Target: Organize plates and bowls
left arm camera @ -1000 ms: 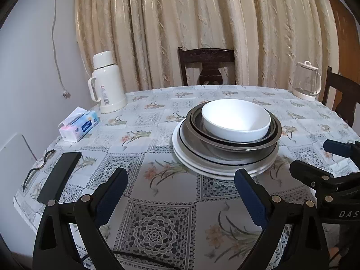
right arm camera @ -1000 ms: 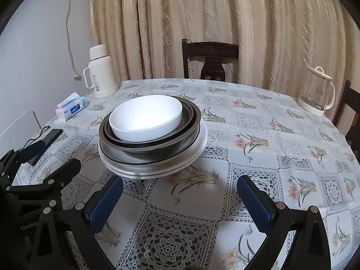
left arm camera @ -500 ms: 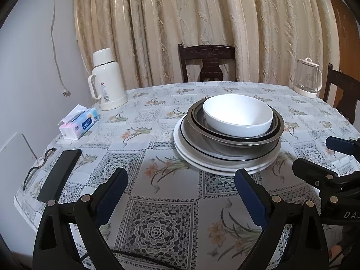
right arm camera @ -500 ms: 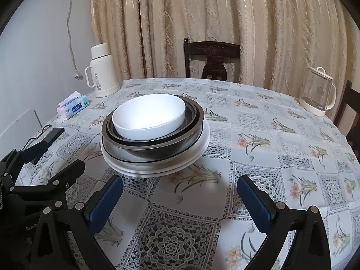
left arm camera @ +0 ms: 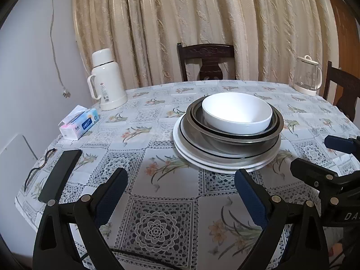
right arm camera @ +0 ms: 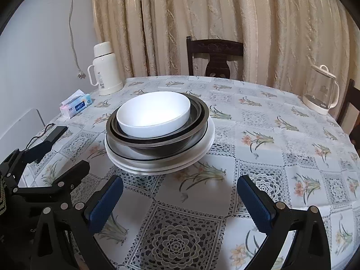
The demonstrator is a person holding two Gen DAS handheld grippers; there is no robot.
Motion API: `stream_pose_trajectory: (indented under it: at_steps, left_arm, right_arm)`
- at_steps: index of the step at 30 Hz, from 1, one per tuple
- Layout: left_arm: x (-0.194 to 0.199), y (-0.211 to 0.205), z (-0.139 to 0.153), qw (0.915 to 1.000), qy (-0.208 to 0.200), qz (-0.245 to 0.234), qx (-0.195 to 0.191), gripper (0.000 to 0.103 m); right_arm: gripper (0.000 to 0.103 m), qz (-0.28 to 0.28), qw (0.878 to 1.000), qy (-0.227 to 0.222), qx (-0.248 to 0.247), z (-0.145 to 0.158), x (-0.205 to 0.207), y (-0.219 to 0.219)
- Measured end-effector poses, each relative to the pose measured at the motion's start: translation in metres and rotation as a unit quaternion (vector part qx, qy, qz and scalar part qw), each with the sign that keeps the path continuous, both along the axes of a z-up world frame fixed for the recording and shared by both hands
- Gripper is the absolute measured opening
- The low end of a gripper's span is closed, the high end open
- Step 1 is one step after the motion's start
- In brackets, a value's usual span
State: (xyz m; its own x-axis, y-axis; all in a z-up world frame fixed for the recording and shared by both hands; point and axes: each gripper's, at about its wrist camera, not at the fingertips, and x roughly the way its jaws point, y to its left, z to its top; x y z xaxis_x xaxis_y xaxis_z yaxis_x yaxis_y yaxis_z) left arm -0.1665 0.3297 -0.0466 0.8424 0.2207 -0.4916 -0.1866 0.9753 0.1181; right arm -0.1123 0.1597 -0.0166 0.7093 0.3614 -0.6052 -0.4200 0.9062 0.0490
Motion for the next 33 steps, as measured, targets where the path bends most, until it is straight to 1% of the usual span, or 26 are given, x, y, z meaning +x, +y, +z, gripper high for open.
stream_pose_trajectory:
  at_steps: [5,33]
  left_arm:
    - [-0.0001,-0.0003,0.0001,1.0000,0.000,0.000,0.000,0.096]
    - [-0.0021,-0.0017,-0.0061,1.0000,0.007,-0.003,0.005,0.096]
  right_arm:
    - [0.103,0.001,1.000,0.007,0.003,-0.0019,0.0008,0.0005]
    - [0.103,-0.004,1.000,0.001,-0.005,-0.0052,-0.0015,0.0029]
